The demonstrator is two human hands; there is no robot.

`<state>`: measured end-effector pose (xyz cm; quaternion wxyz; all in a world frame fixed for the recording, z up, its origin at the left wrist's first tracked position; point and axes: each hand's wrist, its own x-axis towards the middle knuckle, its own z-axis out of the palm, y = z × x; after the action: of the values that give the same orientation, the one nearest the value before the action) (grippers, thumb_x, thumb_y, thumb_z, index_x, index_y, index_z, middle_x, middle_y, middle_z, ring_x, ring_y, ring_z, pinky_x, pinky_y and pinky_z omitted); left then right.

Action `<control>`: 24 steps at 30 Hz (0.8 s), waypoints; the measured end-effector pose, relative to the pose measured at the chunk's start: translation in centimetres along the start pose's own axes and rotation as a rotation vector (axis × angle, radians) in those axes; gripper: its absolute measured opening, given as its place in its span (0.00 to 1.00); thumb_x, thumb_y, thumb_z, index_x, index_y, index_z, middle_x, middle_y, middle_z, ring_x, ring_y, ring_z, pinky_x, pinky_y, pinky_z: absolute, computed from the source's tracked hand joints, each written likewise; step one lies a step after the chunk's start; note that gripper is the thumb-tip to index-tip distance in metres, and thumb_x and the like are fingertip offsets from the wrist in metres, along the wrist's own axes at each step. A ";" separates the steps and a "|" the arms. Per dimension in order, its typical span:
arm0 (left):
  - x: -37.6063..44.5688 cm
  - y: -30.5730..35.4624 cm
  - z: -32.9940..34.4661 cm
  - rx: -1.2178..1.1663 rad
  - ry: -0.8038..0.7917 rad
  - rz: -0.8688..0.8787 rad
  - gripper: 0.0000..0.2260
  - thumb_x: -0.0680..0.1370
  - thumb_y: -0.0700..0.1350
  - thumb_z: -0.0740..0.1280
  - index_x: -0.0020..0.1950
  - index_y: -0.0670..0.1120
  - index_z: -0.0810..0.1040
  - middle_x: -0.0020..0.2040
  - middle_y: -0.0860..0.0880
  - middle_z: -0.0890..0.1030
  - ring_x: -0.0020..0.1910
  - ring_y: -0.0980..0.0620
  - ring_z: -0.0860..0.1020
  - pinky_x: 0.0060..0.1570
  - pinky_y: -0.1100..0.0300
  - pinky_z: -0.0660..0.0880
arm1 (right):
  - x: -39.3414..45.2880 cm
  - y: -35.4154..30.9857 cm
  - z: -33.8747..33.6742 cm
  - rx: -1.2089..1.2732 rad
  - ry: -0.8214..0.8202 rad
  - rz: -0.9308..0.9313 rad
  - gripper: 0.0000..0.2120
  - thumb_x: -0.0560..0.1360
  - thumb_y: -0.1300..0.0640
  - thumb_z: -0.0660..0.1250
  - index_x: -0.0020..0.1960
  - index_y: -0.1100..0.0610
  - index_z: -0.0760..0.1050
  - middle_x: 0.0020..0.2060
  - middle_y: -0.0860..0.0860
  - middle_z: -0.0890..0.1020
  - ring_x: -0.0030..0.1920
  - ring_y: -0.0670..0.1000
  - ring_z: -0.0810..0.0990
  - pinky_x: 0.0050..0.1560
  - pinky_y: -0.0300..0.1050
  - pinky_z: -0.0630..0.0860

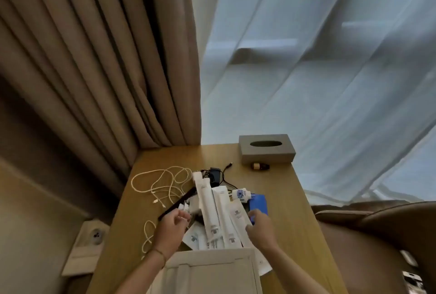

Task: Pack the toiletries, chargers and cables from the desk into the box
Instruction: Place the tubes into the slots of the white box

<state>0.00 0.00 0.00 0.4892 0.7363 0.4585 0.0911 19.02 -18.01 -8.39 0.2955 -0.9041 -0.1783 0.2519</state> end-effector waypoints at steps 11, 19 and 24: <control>2.5 1.2 4.9 0.231 -0.122 -0.033 0.09 0.77 0.41 0.63 0.42 0.53 0.79 0.42 0.49 0.83 0.36 0.49 0.79 0.40 0.49 0.80 | 0.8 2.0 2.0 -0.148 -0.053 -0.018 0.37 0.71 0.57 0.73 0.75 0.48 0.61 0.42 0.44 0.77 0.39 0.46 0.77 0.31 0.37 0.67; 4.9 2.3 8.7 0.371 -0.139 -0.136 0.08 0.77 0.42 0.61 0.50 0.54 0.76 0.45 0.50 0.81 0.39 0.52 0.78 0.36 0.59 0.73 | 1.5 2.1 -0.7 0.355 -0.047 0.006 0.02 0.74 0.63 0.72 0.44 0.61 0.80 0.40 0.54 0.84 0.39 0.50 0.82 0.43 0.55 0.85; 6.2 3.7 12.5 0.437 -0.023 -0.215 0.18 0.78 0.47 0.68 0.64 0.52 0.65 0.59 0.45 0.78 0.52 0.45 0.79 0.45 0.53 0.77 | 2.1 0.6 -3.7 0.571 -0.022 -0.053 0.10 0.79 0.61 0.67 0.51 0.46 0.75 0.47 0.48 0.83 0.45 0.48 0.84 0.39 0.43 0.82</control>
<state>12.96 -3.56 -5.30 0.3302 0.7727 0.5374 -0.0713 22.89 -19.18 -6.88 0.5428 -0.7764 -0.1272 0.2939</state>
